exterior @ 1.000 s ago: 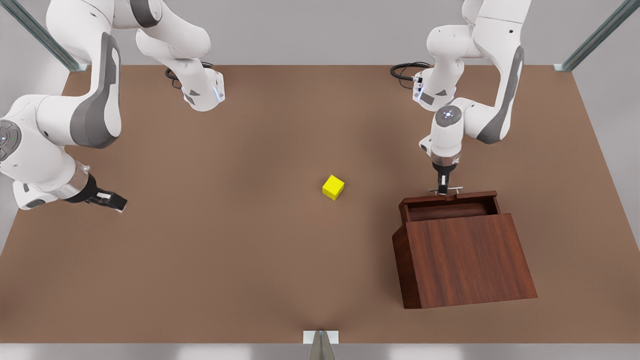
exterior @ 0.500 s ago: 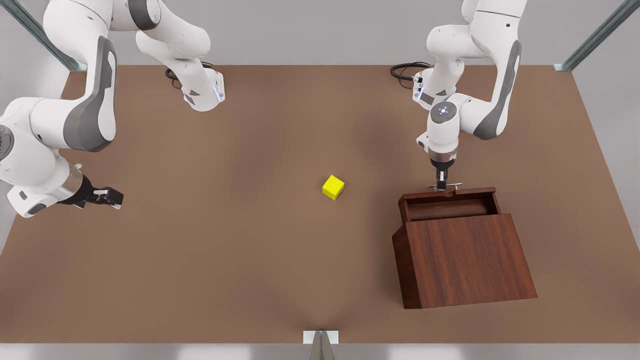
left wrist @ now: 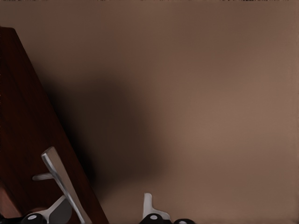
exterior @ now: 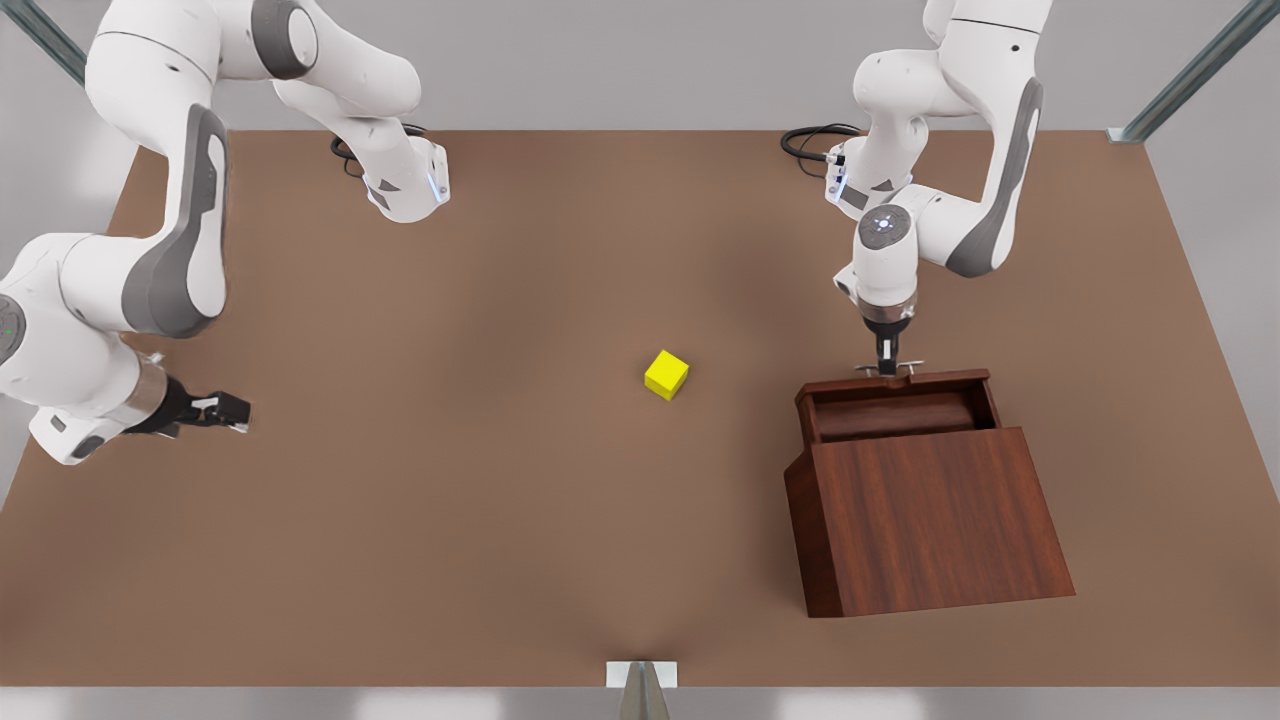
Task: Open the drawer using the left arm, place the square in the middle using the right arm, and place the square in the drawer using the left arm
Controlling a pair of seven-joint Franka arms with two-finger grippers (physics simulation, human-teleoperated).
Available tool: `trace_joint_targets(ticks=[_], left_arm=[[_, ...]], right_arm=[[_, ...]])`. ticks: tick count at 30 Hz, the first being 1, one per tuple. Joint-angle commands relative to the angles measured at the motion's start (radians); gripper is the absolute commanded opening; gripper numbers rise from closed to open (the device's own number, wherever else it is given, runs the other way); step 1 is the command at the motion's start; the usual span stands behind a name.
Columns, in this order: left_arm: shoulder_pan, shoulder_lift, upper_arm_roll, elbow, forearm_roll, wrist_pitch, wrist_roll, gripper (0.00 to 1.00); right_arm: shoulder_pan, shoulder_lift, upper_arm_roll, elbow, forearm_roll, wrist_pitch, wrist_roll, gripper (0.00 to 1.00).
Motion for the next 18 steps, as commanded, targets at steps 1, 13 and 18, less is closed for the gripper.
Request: trace_joint_targets(ticks=[1,13,18], left_arm=[[-0.002,-0.001,-0.001,-0.004,0.000,-0.009,-0.026,0.79],[-0.008,-0.054,-0.012,-0.001,-0.002,-0.050,-0.029,0.79],[-0.010,-0.088,-0.018,0.075,-0.207,-0.108,-0.034,0.92]], right_arm=[[-0.021,-0.002,0.000,0.002,0.076,0.006,-0.118,1.00],[0.034,0.012,0.000,0.029,0.070,0.005,-0.180,1.00],[0.019,0.007,0.007,0.051,0.096,-0.008,-0.174,1.00]])
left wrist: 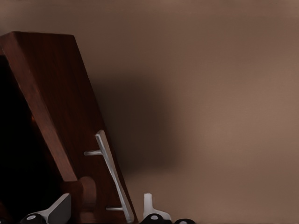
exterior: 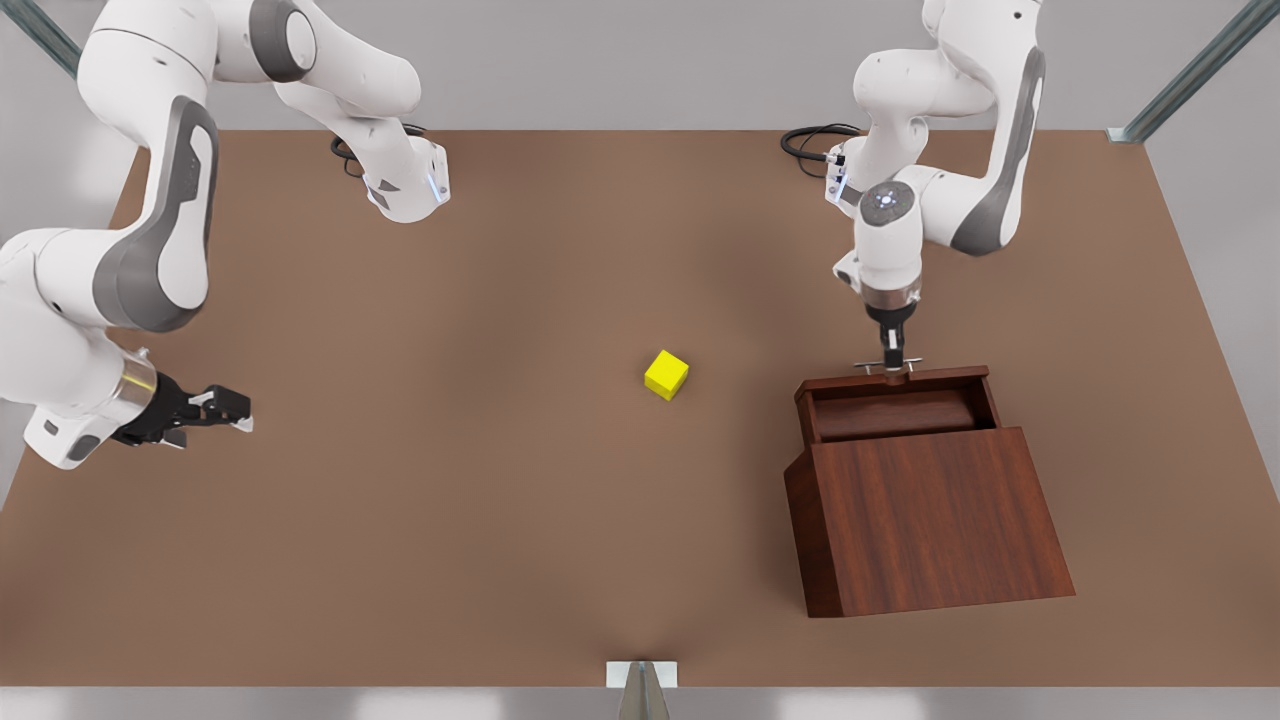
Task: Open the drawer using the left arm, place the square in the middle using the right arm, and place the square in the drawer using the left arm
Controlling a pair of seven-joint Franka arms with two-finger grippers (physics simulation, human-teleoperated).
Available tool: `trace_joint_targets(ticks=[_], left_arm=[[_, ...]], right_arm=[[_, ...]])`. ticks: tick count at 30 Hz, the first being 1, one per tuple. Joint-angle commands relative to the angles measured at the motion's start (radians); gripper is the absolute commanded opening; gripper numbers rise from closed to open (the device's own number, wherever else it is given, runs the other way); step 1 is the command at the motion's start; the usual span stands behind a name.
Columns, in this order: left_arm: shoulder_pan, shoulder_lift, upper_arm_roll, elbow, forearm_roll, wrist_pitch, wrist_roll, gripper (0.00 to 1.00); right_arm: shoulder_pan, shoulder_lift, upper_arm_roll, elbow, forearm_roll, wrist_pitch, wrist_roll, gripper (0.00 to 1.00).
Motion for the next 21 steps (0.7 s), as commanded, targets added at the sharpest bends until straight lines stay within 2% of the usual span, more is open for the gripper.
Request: trace_joint_targets(ticks=[1,4,5,8,12,13,14,17,21], left_arm=[[0.000,0.018,-0.001,0.095,-0.224,-0.088,-0.060,1.00],[-0.012,0.209,-0.112,0.421,-0.261,-0.228,-0.549,1.00],[-0.055,0.252,-0.113,0.455,-0.261,-0.226,-0.689,1.00],[-0.301,0.370,-0.112,0.464,-0.263,-0.208,-1.172,1.00],[-0.430,0.495,-0.110,0.561,-0.303,-0.208,-1.569,1.00],[-0.463,0.548,-0.110,0.618,-0.301,-0.208,-1.708,1.00],[-0.480,0.571,-0.112,0.630,-0.304,-0.197,-1.763,1.00],[-0.508,0.619,-0.112,0.633,-0.303,-0.107,-1.835,1.00],[-0.485,0.619,-0.055,0.632,-0.292,-0.125,-1.833,1.00]], right_arm=[[0.002,-0.002,0.001,0.006,0.006,-0.005,-0.032,1.00],[-0.020,-0.005,0.000,0.007,0.021,-0.010,-0.055,1.00],[-0.046,-0.006,-0.005,0.007,0.106,-0.008,-0.087,1.00],[-0.038,-0.006,-0.002,0.006,0.107,-0.006,-0.077,1.00],[-0.006,0.002,0.008,0.007,0.087,0.009,-0.092,1.00],[0.098,-0.005,0.005,0.009,-0.052,0.055,-0.045,1.00],[0.098,0.000,0.003,0.026,-0.034,0.066,0.116,1.00],[0.077,-0.002,-0.005,0.037,0.023,0.047,0.129,1.00],[0.040,0.000,0.001,0.038,0.046,0.026,0.121,1.00]])
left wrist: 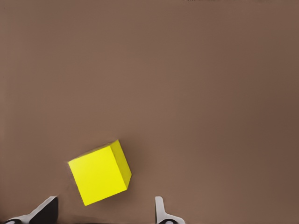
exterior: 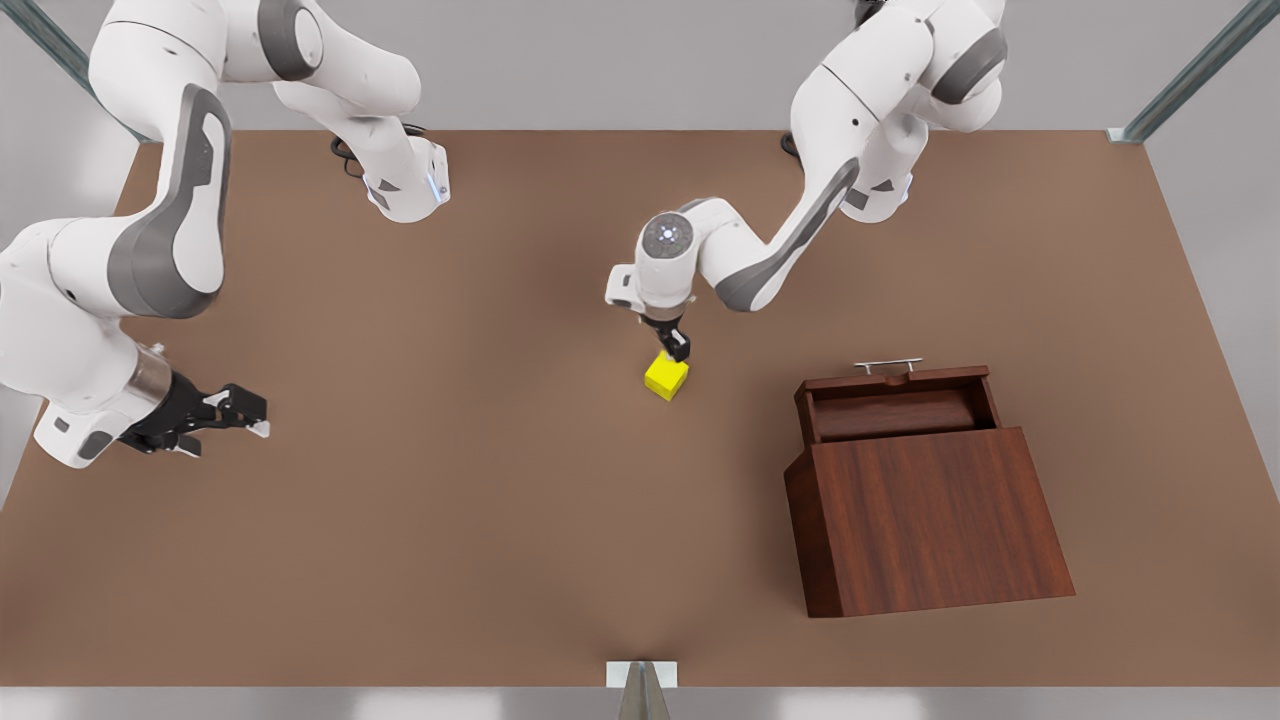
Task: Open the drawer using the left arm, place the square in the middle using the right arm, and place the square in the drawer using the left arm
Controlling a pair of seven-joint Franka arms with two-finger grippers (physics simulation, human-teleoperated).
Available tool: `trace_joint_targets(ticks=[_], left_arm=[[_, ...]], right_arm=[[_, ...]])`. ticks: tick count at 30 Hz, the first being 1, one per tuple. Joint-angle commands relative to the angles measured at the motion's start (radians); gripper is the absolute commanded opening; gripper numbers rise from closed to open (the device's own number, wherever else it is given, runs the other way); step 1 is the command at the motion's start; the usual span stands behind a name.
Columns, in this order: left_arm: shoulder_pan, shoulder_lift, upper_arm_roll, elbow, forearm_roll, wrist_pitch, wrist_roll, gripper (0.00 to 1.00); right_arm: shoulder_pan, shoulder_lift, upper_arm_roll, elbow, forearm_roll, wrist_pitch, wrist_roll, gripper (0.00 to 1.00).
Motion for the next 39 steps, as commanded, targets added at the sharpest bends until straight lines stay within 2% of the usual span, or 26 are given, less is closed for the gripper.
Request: trace_joint_targets(ticks=[1,5,12,18,21,23,39], left_arm=[[0.007,0.000,0.020,0.000,0.000,0.013,-0.817,1.00],[0.000,0.090,0.025,0.079,0.004,0.031,-0.860,1.00],[0.000,0.135,0.025,0.088,0.007,0.046,-0.859,1.00],[0.001,0.144,0.027,0.102,0.010,0.050,-0.845,1.00],[0.012,0.160,0.025,0.097,0.107,0.043,-0.819,1.00],[0.020,0.160,0.027,0.089,0.107,0.030,-0.705,1.00],[0.012,0.187,0.027,0.099,0.109,0.046,-0.540,1.00]], right_arm=[[-0.001,-0.001,0.001,0.001,0.011,-0.002,0.094,1.00],[-0.002,-0.001,0.001,0.001,0.011,-0.003,0.092,1.00],[0.005,-0.001,0.004,0.016,0.013,-0.014,0.103,1.00],[-0.001,-0.001,0.002,0.016,0.011,-0.015,0.100,1.00],[-0.001,0.001,0.002,0.016,0.011,-0.015,0.100,1.00],[-0.001,0.001,0.002,0.016,0.011,-0.015,0.100,1.00],[0.008,0.002,0.004,0.013,-0.072,-0.009,0.057,1.00]])
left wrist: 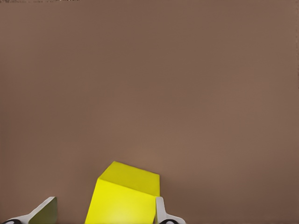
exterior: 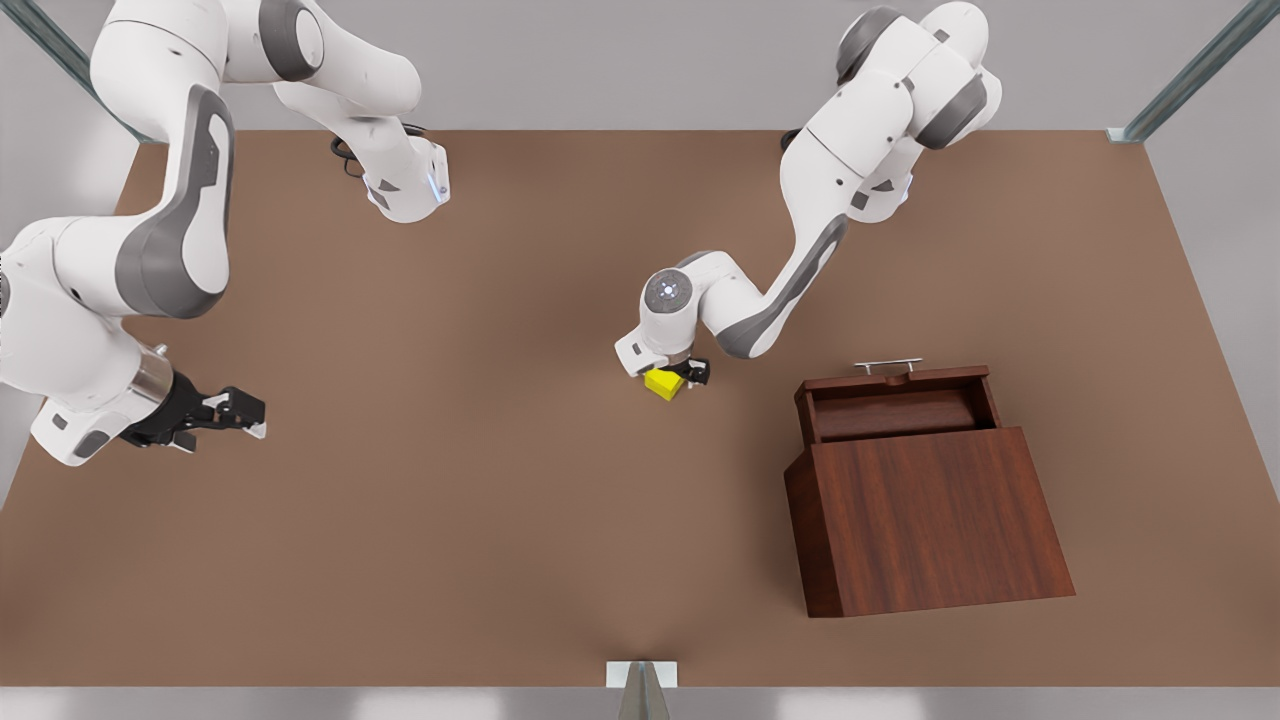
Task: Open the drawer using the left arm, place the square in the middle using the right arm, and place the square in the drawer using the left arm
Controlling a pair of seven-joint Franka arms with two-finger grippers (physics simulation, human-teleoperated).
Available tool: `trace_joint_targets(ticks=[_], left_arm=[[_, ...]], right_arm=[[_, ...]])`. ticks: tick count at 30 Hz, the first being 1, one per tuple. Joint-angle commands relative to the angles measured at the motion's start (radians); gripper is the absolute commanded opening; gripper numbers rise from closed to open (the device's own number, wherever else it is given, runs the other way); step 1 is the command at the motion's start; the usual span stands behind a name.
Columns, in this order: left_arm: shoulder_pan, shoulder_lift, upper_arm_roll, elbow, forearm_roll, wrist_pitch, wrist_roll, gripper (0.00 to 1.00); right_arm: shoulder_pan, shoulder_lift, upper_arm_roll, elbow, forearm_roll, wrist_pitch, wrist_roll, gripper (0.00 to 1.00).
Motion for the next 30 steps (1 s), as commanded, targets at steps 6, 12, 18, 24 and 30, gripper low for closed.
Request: trace_joint_targets(ticks=[6,12,18,24,30], left_arm=[[0.000,0.009,-0.002,0.002,-0.009,0.005,0.124,1.00],[0.000,0.016,-0.005,0.003,-0.009,0.006,0.139,1.00],[0.000,0.067,-0.005,0.034,-0.009,0.010,0.162,1.00],[0.000,0.082,-0.005,0.042,-0.009,0.011,0.178,1.00],[0.000,0.088,-0.008,0.035,-0.010,0.010,0.205,0.96]], right_arm=[[-0.019,0.001,-0.038,0.002,-0.016,0.013,0.033,1.00],[-0.017,0.072,-0.037,0.002,-0.015,0.079,0.071,1.00],[-0.020,0.075,-0.031,0.002,-0.022,0.084,0.108,1.00],[-0.019,0.066,-0.028,0.004,-0.024,0.084,0.106,1.00],[-0.017,0.067,-0.021,0.002,-0.052,0.084,0.105,1.00]])
